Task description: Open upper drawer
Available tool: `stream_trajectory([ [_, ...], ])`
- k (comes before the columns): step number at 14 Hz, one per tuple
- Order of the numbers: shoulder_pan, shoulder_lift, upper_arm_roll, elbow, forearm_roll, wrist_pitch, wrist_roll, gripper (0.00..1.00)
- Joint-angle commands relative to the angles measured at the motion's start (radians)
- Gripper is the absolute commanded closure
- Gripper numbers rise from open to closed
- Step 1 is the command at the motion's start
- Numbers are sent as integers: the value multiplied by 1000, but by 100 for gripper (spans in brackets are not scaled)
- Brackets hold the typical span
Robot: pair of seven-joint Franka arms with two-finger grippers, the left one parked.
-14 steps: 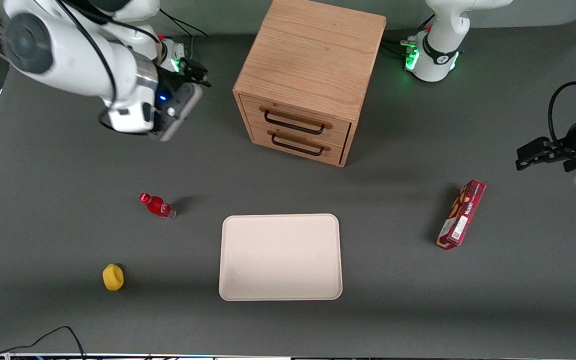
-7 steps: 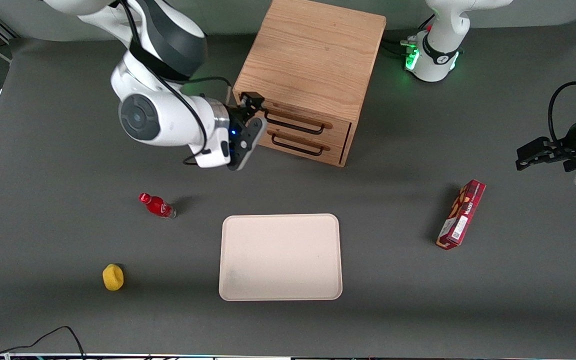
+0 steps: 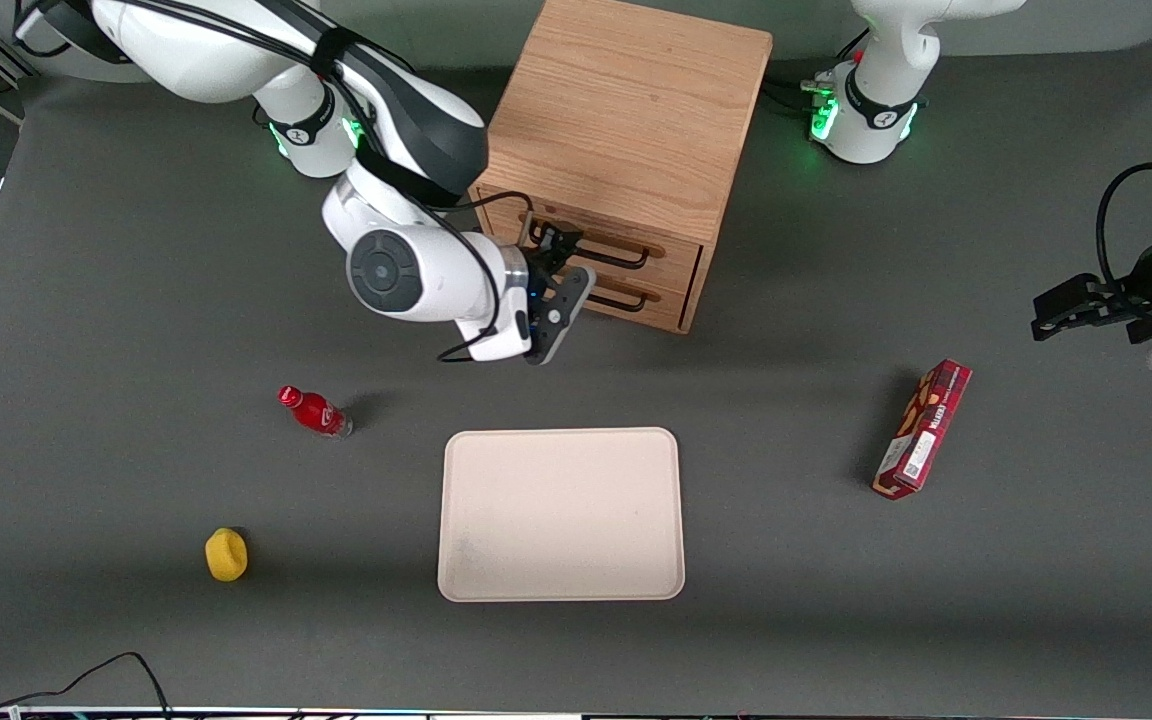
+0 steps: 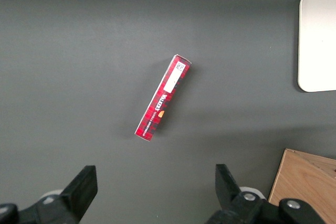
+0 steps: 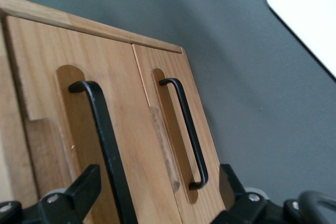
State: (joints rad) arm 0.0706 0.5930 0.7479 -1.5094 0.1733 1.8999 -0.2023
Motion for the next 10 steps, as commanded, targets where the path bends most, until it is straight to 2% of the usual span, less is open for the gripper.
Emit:
stream_trajectory([
  [1, 8, 47, 33, 29, -46, 7, 52, 0],
  [10, 14, 56, 41, -2, -47, 19, 52, 0],
])
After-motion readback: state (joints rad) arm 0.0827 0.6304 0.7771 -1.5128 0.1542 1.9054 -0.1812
